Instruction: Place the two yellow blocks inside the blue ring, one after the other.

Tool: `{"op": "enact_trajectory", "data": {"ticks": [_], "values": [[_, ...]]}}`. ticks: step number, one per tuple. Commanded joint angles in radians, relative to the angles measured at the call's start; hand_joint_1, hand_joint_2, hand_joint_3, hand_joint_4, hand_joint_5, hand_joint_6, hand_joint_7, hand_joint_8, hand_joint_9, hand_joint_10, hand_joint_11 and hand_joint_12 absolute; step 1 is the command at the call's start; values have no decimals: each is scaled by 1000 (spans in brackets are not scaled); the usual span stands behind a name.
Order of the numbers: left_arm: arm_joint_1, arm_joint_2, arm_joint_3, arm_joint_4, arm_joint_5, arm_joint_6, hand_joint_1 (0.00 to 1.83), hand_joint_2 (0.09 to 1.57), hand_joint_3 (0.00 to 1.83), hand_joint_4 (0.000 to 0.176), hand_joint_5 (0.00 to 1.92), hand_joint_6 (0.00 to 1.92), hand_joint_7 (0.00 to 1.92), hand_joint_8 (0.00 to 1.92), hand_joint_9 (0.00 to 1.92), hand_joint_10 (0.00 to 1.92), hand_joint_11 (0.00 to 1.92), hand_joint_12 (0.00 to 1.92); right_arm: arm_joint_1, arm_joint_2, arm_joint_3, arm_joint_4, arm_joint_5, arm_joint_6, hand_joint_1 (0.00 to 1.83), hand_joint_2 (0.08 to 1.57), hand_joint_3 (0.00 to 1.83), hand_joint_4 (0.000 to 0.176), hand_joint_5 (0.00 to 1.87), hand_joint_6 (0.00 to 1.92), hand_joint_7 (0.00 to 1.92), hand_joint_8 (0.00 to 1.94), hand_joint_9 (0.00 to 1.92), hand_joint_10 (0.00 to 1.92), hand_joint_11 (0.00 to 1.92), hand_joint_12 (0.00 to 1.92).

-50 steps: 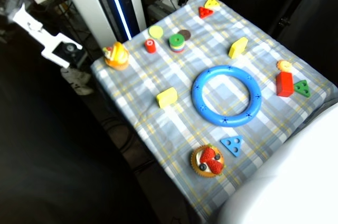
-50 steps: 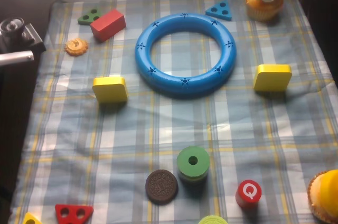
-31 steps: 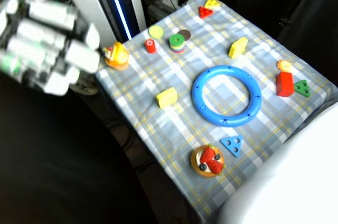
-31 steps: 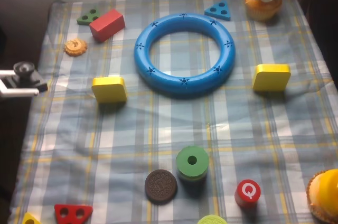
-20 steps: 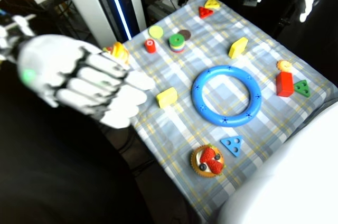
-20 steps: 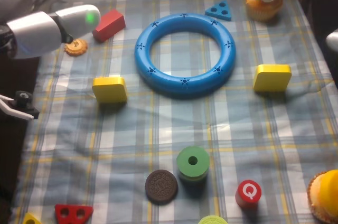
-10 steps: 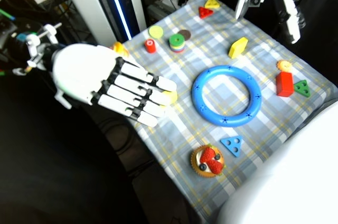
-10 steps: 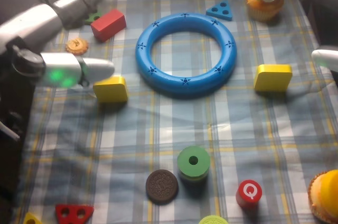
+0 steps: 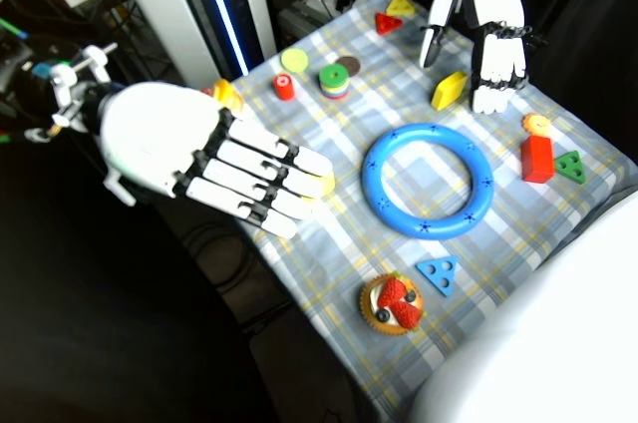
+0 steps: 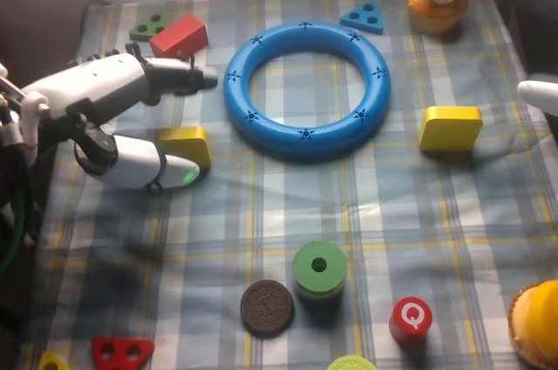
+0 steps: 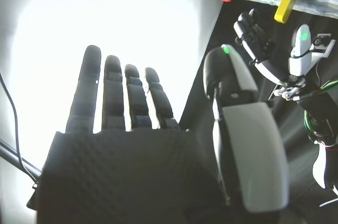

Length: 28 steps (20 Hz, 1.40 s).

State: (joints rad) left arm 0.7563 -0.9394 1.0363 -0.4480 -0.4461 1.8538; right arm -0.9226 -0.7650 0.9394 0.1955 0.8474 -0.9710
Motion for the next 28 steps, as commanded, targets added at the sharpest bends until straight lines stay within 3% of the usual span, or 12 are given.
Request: {"op": "enact_trajectory", "data": {"ticks": [1,3,4,5,8,11,15,17,25,26,27,28], "values": [[-14,-9,3,-2,-80,23,1051,1069,4,0,671,66,733,81,550,215,0,1477,15,-2,4,6,122,0,594,1325,3,3,0,0,30,0,72,6,0,413],[-22,-24,8,-55,-69,114,1029,1102,0,0,838,39,880,185,469,894,0,1712,15,-3,4,7,122,0,592,1328,4,0,0,0,31,1,75,7,0,417],[-26,-29,11,-70,-64,145,1180,1107,0,0,1003,645,953,918,602,1132,95,1790,15,-3,4,7,122,0,593,1335,6,9,0,0,17,0,73,6,0,413],[-31,-34,13,-81,-61,166,1216,1134,1,0,966,821,938,1191,636,1270,141,1845,15,-3,4,7,122,0,587,1335,3,12,0,0,24,2,83,7,0,440],[-49,-36,13,-86,-81,187,1198,1154,0,0,896,1043,927,1182,659,1223,215,1814,14,-4,4,7,122,0,600,1343,1,2,0,0,32,1,94,6,0,480],[-86,-26,-12,-35,-121,187,1215,1213,2,0,814,1029,803,1521,476,1604,67,1920,12,-4,4,7,123,0,582,1345,2,14,0,0,31,1,98,6,0,460],[-178,-58,13,17,-104,187,1212,1226,1,0,822,973,761,1620,536,1895,274,1921,13,-4,4,7,128,0,577,1345,0,14,0,0,22,0,97,4,0,496],[-247,-109,60,31,-63,187,1209,1229,2,0,815,991,756,1629,588,1877,374,1921,12,-4,4,7,128,0,535,1331,0,27,0,0,35,4,100,4,0,509],[-347,-322,285,-71,77,186,1216,1218,0,0,848,950,762,1623,675,1901,514,1921,15,-18,11,4,130,0,507,1318,0,13,0,0,38,1,103,1,0,471],[-347,-348,318,-102,99,188,1148,1282,4,0,639,1293,721,1605,472,1670,278,1921,16,-20,12,2,130,0,486,1318,0,29,0,0,52,6,106,2,0,464],[-347,-367,344,-127,115,188,1129,1303,3,0,583,1382,701,1620,428,1605,214,1921,17,-23,14,0,130,0,481,1318,0,32,0,0,55,6,107,2,0,462],[-347,-379,360,-143,123,188,867,1227,0,23,231,703,290,713,164,991,42,1667,18,-26,15,-1,129,0,502,1330,4,20,0,0,56,5,118,6,0,465]]}}
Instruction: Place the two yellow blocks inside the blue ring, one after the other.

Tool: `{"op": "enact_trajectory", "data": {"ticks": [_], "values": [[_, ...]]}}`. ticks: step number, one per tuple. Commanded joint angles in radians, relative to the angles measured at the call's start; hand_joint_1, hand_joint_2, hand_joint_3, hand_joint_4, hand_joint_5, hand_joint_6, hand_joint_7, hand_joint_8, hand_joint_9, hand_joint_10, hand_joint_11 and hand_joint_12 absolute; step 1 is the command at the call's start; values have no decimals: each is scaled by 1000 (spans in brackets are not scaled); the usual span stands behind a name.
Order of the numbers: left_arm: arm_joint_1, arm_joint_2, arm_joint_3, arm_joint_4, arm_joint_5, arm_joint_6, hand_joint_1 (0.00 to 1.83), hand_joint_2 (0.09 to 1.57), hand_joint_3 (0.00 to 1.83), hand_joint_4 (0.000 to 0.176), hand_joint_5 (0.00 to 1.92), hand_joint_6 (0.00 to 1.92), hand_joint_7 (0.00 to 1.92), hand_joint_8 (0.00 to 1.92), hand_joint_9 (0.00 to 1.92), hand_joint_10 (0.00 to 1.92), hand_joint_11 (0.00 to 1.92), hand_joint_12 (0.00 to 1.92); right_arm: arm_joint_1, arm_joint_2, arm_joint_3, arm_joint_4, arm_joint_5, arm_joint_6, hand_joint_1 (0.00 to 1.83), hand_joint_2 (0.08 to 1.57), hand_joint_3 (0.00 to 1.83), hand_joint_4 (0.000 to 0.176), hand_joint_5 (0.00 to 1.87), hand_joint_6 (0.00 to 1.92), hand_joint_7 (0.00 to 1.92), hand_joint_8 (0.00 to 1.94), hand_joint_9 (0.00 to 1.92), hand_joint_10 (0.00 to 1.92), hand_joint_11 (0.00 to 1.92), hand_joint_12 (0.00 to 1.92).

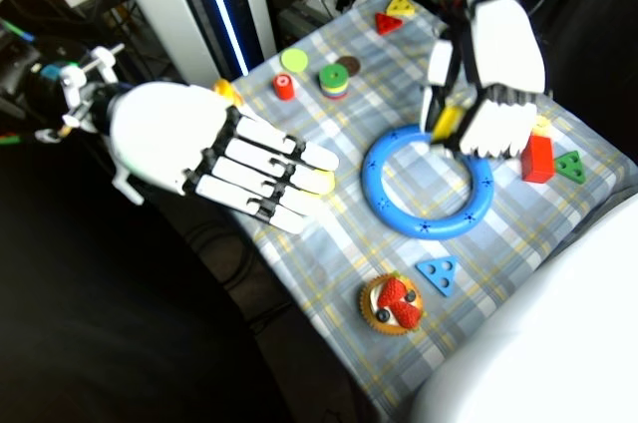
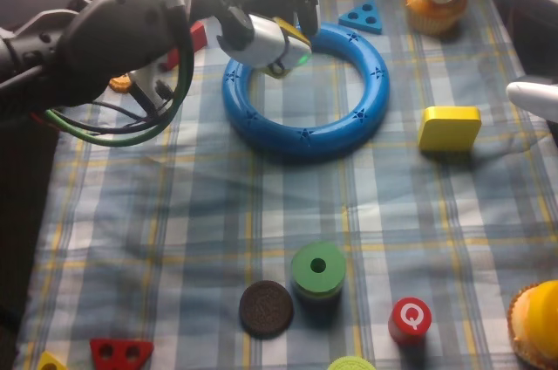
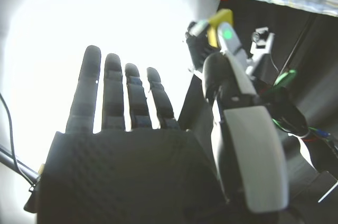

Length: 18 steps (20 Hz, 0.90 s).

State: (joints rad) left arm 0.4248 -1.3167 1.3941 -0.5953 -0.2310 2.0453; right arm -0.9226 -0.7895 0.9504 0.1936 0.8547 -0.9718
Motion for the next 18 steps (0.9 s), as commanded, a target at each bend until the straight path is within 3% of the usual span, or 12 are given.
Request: {"op": "enact_trajectory", "data": {"ticks": [1,2,4,6,9,11,12,13,15,16,17,18], "values": [[-15,-4,3,3,-92,-4,722,1191,0,68,126,300,152,242,47,628,8,1455,21,-4,5,-2,119,1,518,1325,1,21,0,0,67,5,127,8,0,497],[-15,-4,2,0,-93,-4,642,1174,0,80,106,120,106,71,13,445,1,1345,26,-10,7,-6,114,1,528,1320,0,24,0,0,74,4,133,8,0,528],[-15,1,-3,0,-98,-4,317,1275,11,56,42,17,8,2,8,79,0,892,32,-19,12,-11,101,1,572,1296,0,34,0,0,87,5,153,13,0,544],[-10,21,-29,2,-133,-4,45,1350,5,62,14,2,0,0,0,2,0,444,38,-33,18,-21,75,1,589,1303,0,33,17,4,116,5,201,22,0,707],[1,79,-91,99,-207,-117,10,1394,4,76,1,1,0,0,0,0,0,390,42,-49,22,-26,50,1,651,1291,0,2,70,16,203,20,327,71,0,1100],[19,133,-143,159,-283,-196,0,1434,5,61,1,1,0,0,0,0,0,430,45,-69,33,-28,23,2,614,1289,0,0,97,20,248,24,388,119,0,1361],[31,165,-176,189,-331,-230,0,1437,4,62,5,3,0,0,0,0,0,439,45,-80,39,-28,11,3,644,1275,5,0,112,16,276,4,300,338,0,1433],[40,188,-203,206,-368,-247,0,1457,2,42,47,9,0,0,0,0,0,323,45,-90,45,-28,1,6,686,1260,1,0,141,26,299,5,209,659,0,1549],[83,251,-270,248,-486,-311,132,1479,0,20,91,15,36,10,0,0,0,224,46,-118,63,-28,-33,13,716,1272,3,0,159,33,303,3,84,959,0,1695],[105,274,-294,255,-532,-331,265,1491,0,0,145,19,114,12,125,52,0,724,48,-128,69,-27,-43,14,656,1282,5,0,141,24,268,0,34,956,0,1639],[128,295,-313,261,-570,-354,350,1478,0,0,200,32,172,22,208,88,0,1100,50,-139,77,-27,-55,14,651,1282,3,1,150,25,278,5,48,933,0,1590],[152,314,-331,270,-610,-381,440,1456,0,0,260,47,225,31,269,114,0,1305,54,-153,87,-25,-71,14,636,1288,2,5,151,20,287,6,83,847,0,1504]]}}
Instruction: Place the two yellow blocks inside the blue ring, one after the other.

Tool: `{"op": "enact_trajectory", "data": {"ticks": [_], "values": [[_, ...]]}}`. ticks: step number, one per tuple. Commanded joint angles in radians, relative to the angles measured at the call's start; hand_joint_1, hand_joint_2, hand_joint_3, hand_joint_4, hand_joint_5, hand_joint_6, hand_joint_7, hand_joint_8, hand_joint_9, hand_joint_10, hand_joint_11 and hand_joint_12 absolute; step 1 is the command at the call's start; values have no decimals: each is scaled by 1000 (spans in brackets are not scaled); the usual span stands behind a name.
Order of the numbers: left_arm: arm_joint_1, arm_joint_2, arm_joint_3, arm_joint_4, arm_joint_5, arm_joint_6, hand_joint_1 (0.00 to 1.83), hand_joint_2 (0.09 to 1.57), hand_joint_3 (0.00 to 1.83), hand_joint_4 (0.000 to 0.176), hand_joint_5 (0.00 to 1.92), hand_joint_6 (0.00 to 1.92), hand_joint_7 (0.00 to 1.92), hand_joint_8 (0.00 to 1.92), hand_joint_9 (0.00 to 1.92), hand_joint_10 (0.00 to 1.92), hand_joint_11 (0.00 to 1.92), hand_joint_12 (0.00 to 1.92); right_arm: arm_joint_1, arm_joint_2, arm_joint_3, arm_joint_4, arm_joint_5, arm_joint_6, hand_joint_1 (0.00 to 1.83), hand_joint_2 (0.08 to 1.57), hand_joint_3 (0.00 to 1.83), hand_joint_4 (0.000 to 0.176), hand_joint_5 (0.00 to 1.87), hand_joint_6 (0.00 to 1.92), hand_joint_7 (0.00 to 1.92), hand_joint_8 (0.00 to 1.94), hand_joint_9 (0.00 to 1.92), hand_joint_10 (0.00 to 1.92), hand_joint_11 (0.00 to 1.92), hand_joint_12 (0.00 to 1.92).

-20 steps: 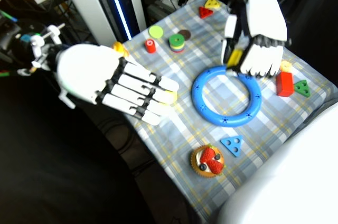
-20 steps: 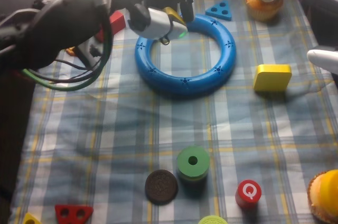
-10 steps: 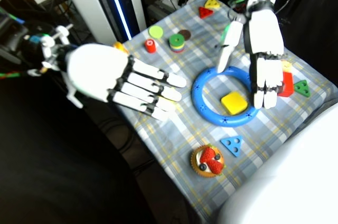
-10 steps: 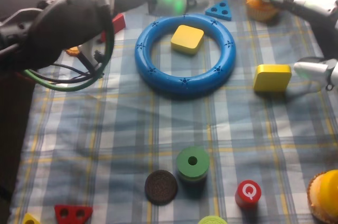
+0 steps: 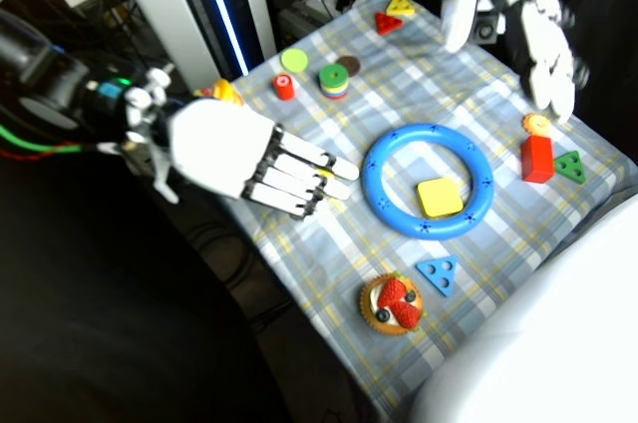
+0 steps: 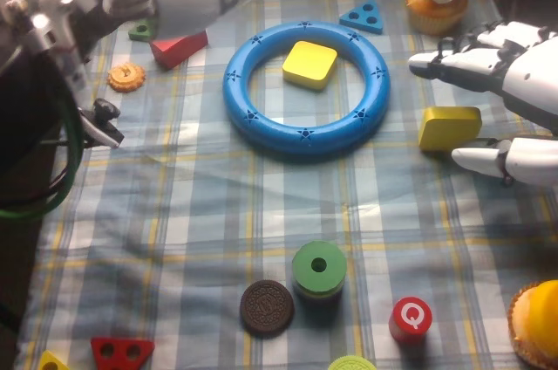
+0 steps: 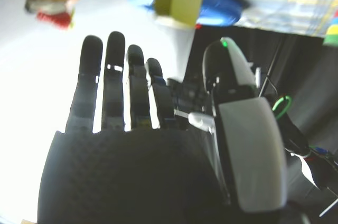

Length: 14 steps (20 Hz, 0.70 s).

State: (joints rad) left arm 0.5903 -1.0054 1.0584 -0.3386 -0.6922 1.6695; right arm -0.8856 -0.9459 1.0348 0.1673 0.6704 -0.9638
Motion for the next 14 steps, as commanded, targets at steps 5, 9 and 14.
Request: {"op": "enact_trajectory", "data": {"ticks": [5,9,14], "values": [[53,56,-53,69,-275,-105,720,1434,0,0,314,19,256,6,245,88,0,1115,50,-49,54,12,47,6,805,1275,0,0,407,323,555,303,323,1185,146,1779],[95,93,-88,77,-340,-121,532,1457,4,0,286,2,252,4,255,65,0,1182,95,-72,77,10,22,6,1178,1251,0,0,649,1354,844,1396,824,1454,770,1804],[183,139,-123,84,-433,-210,584,1450,1,0,275,0,266,0,259,35,0,1107,176,-72,78,-52,23,6,1321,1276,0,0,560,1443,731,1451,654,1633,531,1814]]}}
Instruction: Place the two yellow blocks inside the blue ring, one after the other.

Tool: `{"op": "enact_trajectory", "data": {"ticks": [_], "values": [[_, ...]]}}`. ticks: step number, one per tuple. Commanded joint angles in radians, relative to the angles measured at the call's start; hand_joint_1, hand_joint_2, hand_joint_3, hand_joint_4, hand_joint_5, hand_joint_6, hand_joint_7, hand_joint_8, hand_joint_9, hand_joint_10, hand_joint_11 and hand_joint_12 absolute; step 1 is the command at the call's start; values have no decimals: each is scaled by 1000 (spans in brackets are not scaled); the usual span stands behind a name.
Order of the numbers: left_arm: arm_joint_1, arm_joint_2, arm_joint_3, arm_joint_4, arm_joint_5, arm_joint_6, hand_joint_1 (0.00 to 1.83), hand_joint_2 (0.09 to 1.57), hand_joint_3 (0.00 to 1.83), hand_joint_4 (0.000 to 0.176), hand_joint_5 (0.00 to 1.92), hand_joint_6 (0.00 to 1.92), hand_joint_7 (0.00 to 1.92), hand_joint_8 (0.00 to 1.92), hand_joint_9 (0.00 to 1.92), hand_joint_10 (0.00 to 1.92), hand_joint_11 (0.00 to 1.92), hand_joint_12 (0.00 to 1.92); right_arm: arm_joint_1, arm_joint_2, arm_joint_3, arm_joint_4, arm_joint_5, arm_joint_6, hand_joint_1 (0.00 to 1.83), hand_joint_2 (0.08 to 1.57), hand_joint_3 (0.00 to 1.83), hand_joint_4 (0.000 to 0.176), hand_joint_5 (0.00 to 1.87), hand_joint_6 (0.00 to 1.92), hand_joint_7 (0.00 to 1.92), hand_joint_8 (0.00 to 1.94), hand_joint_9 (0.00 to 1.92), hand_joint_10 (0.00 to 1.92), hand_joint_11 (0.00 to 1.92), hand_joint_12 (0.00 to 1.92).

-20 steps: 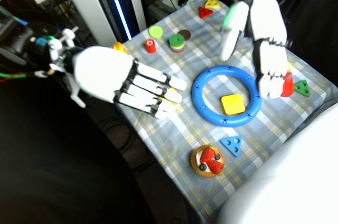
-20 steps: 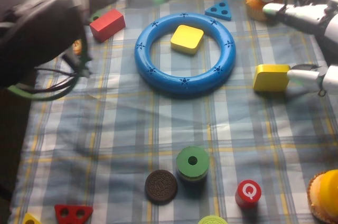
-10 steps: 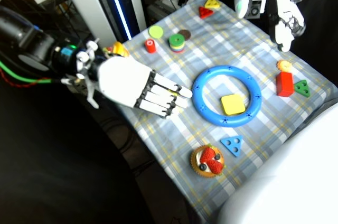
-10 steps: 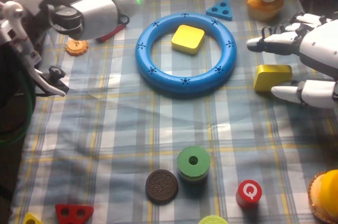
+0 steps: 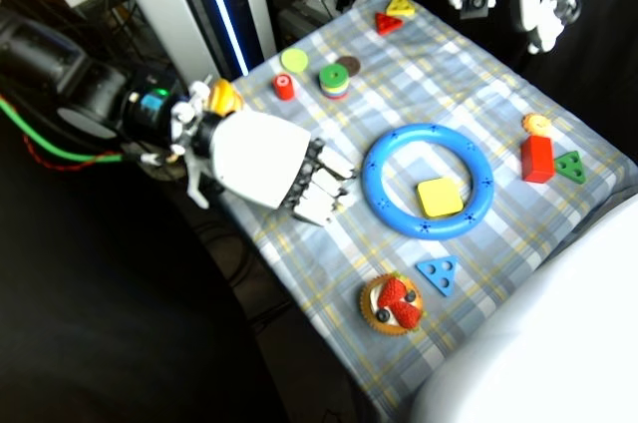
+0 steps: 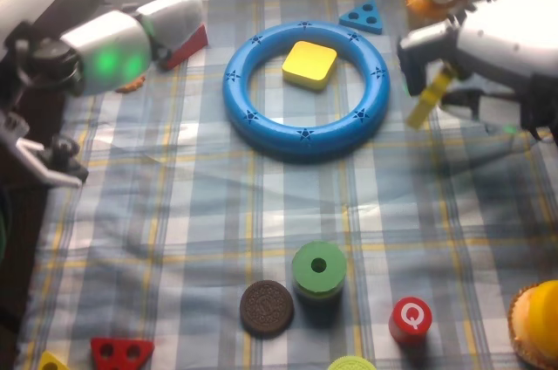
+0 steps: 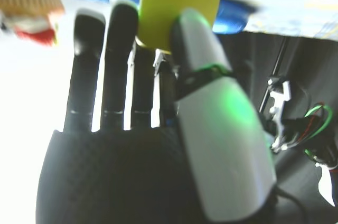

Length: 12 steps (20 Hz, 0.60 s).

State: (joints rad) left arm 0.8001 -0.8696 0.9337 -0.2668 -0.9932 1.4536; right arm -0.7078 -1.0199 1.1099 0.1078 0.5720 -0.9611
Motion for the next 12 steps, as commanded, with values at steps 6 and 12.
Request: {"op": "enact_trajectory", "data": {"ticks": [6,12], "values": [[63,8,-6,-25,-193,-53,590,1438,1,0,291,7,279,6,259,26,0,1153,106,-61,45,-49,107,3,1172,1272,4,0,634,1344,777,1536,669,1578,589,1863],[97,7,-7,-61,-212,-58,606,1418,0,0,338,10,315,5,262,18,0,993,170,-190,149,-49,16,3,1336,1230,0,0,653,1373,783,1279,744,1507,606,1621]]}}
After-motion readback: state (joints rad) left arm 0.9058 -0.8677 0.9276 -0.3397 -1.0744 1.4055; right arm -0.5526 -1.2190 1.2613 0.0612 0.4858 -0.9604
